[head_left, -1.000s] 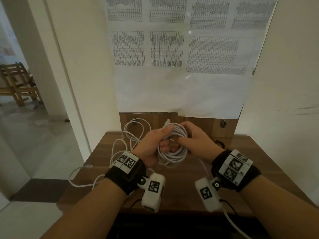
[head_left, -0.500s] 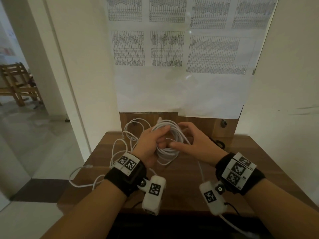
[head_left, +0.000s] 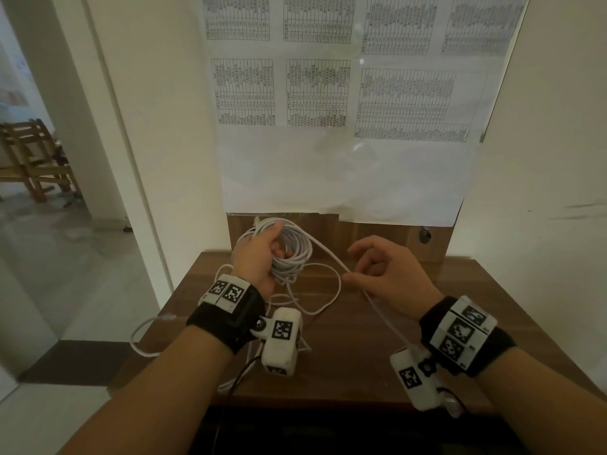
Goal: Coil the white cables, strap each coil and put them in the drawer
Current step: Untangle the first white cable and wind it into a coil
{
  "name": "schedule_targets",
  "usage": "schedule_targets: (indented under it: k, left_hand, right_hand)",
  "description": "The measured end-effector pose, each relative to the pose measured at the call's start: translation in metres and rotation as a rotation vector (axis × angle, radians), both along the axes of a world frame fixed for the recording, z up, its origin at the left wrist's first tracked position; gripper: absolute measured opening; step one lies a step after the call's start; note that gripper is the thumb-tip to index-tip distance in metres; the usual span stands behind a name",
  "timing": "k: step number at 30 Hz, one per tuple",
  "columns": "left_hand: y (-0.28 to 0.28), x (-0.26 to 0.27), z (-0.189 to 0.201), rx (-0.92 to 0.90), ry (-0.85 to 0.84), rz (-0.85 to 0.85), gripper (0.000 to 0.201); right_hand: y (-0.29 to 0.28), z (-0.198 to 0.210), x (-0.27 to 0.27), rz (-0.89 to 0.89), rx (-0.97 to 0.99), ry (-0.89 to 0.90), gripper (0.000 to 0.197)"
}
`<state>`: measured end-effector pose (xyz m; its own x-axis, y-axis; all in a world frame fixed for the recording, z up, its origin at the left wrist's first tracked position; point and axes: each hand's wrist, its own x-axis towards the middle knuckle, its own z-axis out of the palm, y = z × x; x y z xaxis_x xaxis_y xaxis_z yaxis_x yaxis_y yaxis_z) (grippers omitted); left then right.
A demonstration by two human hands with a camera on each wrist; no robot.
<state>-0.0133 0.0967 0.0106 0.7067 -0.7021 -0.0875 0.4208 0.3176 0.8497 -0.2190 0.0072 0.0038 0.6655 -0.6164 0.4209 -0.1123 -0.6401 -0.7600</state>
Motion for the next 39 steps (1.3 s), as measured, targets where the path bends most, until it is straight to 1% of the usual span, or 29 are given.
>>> schedule_targets:
  k: [2,4,6,8,12,14,17,18,20,23,25,28,30,32,34,36,39]
  left_hand:
    - [0.0,0.004,0.001,-0.011,0.013,0.02,0.019]
    - [-0.001,0.005,0.0,-0.014,0.006,0.0,0.018]
    - [-0.001,0.005,-0.001,-0.011,-0.016,-0.052,0.016]
    - [-0.001,0.003,-0.001,-0.025,-0.016,-0.109,0.015]
    - [0.002,0.0,0.001,-0.063,0.063,-0.22,0.011]
    - [0.002,-0.001,0.001,-0.066,0.056,-0.235,0.01]
    - [0.001,0.003,0.001,-0.051,-0.019,-0.161,0.015]
    - [0.001,0.005,0.001,-0.047,-0.043,-0.133,0.016]
    - [0.002,0.009,0.0,-0.051,-0.036,-0.12,0.017]
    - [0.004,-0.001,-0.004,-0.058,-0.031,-0.19,0.016]
    - [0.004,-0.013,-0.009,-0.06,-0.063,-0.219,0.014]
    - [0.001,-0.023,-0.012,-0.063,-0.106,-0.208,0.013]
    - [-0.002,-0.023,-0.014,-0.041,-0.135,-0.176,0.014]
    - [-0.003,-0.023,-0.016,-0.047,-0.128,-0.166,0.015]
    - [-0.002,-0.022,-0.016,-0.059,-0.117,-0.152,0.018]
    - [-0.002,-0.019,-0.016,-0.069,-0.114,-0.113,0.021]
    - [-0.004,-0.013,-0.015,-0.09,-0.104,-0.03,0.02]
  right_hand:
    - [0.001,0.003,0.0,0.06,-0.045,0.077,0.022]
    - [0.005,0.006,0.002,0.106,-0.121,0.224,0.01]
    - [0.009,0.006,0.005,0.115,-0.163,0.332,0.01]
    - [0.01,0.005,0.007,0.085,-0.157,0.357,0.01]
    - [0.01,0.0,0.012,0.019,-0.121,0.368,0.01]
    - [0.012,0.001,0.013,0.023,-0.092,0.356,0.012]
    - [0.016,0.004,0.014,0.117,0.077,0.292,0.028]
    - [0.017,0.005,0.013,0.134,0.104,0.272,0.032]
    - [0.017,0.007,0.013,0.134,0.064,0.247,0.03]
    - [0.011,0.001,0.018,0.083,0.023,0.173,0.023]
    - [0.008,-0.005,0.023,0.029,0.057,0.059,0.019]
    - [0.006,-0.009,0.028,-0.074,0.086,-0.152,0.024]
    - [0.006,-0.003,0.027,-0.135,0.147,-0.278,0.028]
    - [0.003,0.003,0.026,-0.183,0.227,-0.337,0.027]
    - [-0.002,0.007,0.023,-0.193,0.237,-0.281,0.022]
    - [-0.004,0.007,0.017,-0.161,0.17,-0.142,0.015]
    - [-0.003,0.005,0.01,-0.064,0.092,0.038,0.011]
